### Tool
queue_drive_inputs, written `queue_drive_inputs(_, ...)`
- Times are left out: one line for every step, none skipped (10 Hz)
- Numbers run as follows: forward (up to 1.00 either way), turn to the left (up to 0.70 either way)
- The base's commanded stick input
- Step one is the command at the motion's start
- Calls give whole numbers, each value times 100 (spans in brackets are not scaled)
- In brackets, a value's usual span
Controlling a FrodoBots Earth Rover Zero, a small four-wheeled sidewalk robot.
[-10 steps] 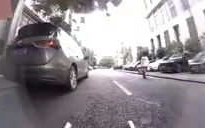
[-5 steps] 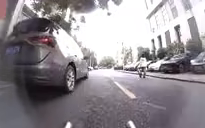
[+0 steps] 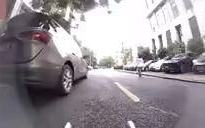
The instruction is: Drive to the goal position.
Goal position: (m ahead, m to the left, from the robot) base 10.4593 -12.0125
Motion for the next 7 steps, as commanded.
queue_drive_inputs(45,0)
queue_drive_inputs(45,0)
queue_drive_inputs(45,0)
queue_drive_inputs(45,0)
queue_drive_inputs(45,0)
queue_drive_inputs(45,0)
queue_drive_inputs(45,0)
